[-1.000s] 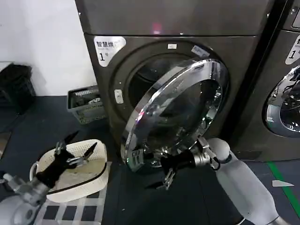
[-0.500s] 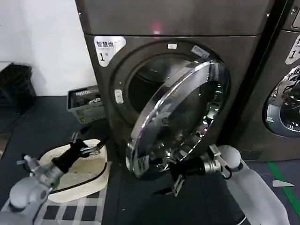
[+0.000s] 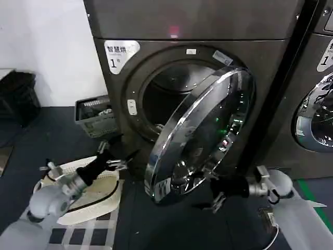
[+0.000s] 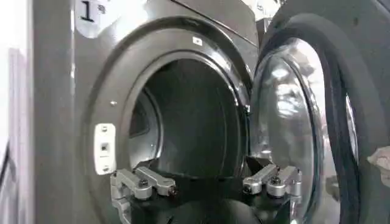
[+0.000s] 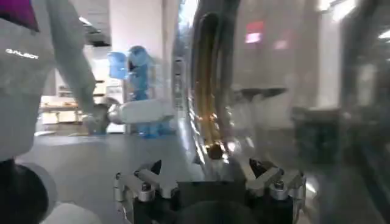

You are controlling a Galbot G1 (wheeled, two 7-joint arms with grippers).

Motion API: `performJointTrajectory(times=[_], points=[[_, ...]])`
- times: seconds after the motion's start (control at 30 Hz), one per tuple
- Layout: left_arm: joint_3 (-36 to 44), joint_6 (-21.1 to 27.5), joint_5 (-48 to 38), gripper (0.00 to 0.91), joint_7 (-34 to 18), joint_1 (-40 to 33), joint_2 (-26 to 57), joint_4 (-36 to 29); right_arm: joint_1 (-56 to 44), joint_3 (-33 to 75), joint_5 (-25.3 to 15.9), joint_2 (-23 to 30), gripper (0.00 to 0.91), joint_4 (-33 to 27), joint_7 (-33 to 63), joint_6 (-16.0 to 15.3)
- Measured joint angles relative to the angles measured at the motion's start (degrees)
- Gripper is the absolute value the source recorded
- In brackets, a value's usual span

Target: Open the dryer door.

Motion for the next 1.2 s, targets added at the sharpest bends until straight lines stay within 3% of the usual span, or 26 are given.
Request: performJointTrajectory(times=[0.4,0.77,0.9,0.97,1.2], points=[[6.4,1.67,0.63,0.907,1.38,-5.26,-1.4,0.55,-10.87,23.21,4.58,0.05,0.907,-0.16,1.96,-0.01],[11.34,2.0,1.81,0.907,1.59,-6.5,-1.17,0.77,-16.07,38.55,6.06,1.4,0.907,2.69,25.98,4.01],[13.05,1.98,1.79,0.907,1.7,-7.19,-1.61,0.8,-18.01,44.8,5.57,1.64,0.907,3.87,34.16,3.74],[14.19,1.9,1.58,0.907,1.9,-7.61,-1.29,0.65,-19.07,47.76,3.73,1.7,0.907,4.38,39.37,1.43],[21.76,0.96,1.13,0.907,2.86,-11.91,-0.89,0.52,-22.42,54.17,-2.74,3.43,0.907,6.13,52.8,-2.19]])
